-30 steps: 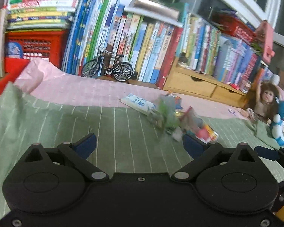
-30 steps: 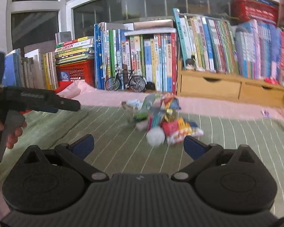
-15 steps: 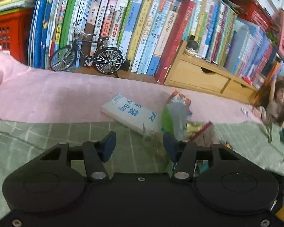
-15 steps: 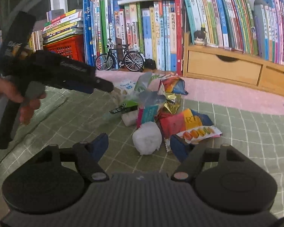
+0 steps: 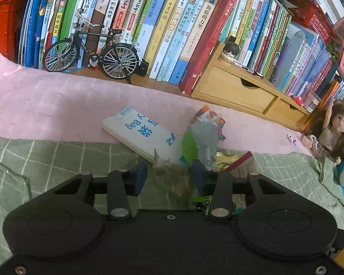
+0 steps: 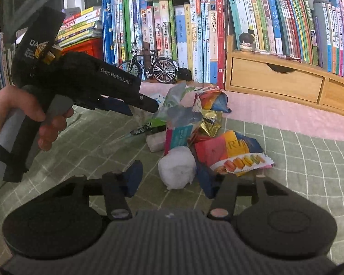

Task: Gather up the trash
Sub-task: 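Grasp the clear plastic wrapper with the left tool while the right tool grasps the white tissue ball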

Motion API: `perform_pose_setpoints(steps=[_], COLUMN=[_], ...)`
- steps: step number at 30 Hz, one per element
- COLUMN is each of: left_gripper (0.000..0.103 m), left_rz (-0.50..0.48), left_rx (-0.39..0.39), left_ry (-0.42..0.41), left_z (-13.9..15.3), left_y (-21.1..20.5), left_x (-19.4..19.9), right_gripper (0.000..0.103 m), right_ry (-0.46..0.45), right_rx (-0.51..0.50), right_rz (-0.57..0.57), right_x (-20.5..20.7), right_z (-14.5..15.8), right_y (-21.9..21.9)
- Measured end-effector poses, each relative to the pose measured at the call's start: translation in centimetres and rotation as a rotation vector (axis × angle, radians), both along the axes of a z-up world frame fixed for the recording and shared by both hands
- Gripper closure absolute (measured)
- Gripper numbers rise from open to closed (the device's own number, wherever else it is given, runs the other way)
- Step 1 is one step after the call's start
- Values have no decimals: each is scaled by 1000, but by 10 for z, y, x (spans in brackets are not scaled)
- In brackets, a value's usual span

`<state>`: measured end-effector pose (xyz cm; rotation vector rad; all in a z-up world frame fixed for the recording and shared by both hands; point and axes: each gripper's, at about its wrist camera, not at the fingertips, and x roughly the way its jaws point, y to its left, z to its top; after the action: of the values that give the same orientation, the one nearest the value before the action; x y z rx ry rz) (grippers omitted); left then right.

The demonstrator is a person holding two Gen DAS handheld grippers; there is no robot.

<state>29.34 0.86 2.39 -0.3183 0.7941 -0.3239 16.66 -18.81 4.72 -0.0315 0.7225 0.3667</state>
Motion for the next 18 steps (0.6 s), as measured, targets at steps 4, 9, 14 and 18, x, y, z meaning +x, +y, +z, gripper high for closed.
perform_pose_setpoints(steps=[4,9,14,18], left_gripper=[73,75,77,78], left_rz=[15,7,26,45], left_rx=[-18,-10,-28,-19], left_ry=[11,-15,-32,-50], left_z=[-3,-2,3,8], left_y=[2,0,8,17], left_x=[1,-1,-4,-12], right_gripper=[47,58,66,66], right_ry=[18,28,30,17], right_rx=[-11,9,45,90], right_rz=[-7,-36,-68,-74], right_x=[3,10,11,3], right_z=[-4,-6,-6,0], right_y=[2,-1,-5,-9])
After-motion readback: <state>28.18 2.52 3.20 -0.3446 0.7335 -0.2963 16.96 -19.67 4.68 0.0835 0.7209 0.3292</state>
